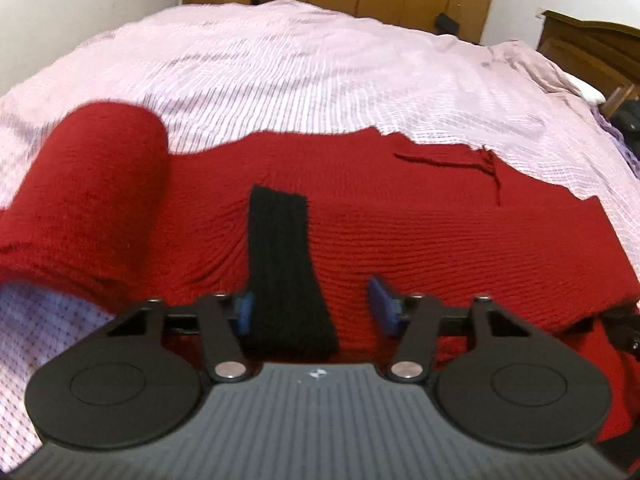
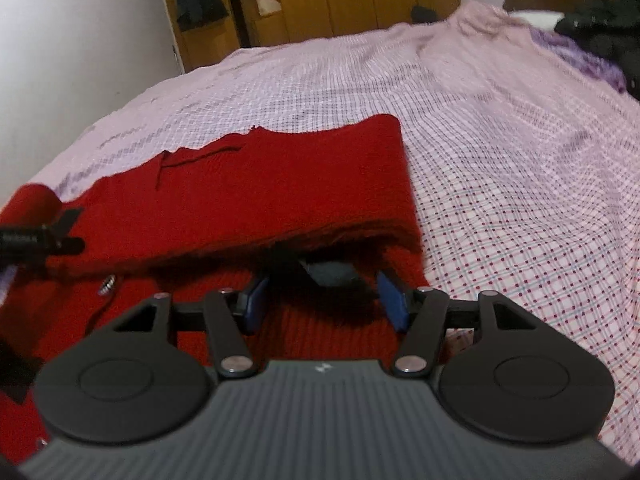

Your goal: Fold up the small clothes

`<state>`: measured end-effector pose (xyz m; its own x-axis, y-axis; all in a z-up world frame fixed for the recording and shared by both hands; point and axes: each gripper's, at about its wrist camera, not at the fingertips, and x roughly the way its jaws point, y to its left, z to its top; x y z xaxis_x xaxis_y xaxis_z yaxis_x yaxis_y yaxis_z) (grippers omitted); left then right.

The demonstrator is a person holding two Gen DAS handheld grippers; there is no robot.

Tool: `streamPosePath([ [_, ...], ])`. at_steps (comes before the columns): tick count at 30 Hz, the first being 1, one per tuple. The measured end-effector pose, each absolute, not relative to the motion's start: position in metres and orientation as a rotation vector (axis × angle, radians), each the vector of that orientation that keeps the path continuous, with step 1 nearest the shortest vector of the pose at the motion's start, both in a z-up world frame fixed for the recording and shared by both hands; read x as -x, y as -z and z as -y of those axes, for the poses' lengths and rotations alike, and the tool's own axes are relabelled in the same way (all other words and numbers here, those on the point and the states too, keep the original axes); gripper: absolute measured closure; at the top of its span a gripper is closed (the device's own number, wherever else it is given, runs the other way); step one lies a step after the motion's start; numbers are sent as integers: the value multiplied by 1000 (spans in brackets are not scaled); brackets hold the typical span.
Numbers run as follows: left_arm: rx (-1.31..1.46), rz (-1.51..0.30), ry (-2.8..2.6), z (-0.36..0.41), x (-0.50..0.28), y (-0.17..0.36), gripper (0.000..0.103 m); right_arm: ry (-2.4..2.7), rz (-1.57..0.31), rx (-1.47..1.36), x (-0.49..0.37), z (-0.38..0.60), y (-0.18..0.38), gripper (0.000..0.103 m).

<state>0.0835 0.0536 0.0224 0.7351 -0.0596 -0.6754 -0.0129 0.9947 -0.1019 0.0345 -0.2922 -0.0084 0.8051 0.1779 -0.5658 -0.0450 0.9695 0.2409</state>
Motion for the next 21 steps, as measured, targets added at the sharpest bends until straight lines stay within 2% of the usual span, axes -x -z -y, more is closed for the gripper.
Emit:
streamPosePath([
  [1, 92, -733, 28, -54, -83, -25, 72, -117, -617, -213, -34, 291, 9, 43],
  [2, 95, -719, 31, -56, -83, -29, 80, -115, -613, -212, -33, 291, 9, 43],
  [3, 107, -701, 34, -58, -82, -34, 83, -112, -610, -215, -33, 291, 9, 43],
  [7, 67, -629, -12, -63, -86, -50, 87, -105, -606, -229, -32, 292, 6, 43],
  [15, 53, -720, -63, -72, -104, -24, 88, -99, -577, -233, -28, 289, 12, 43],
  [19, 78, -722, -75, -72, -99, -27, 87, -95, -563, -230, -27, 288, 14, 43],
  [21, 107, -723, -70, -76, -91, -30, 81, -94, -559, -232, -26, 288, 14, 43],
])
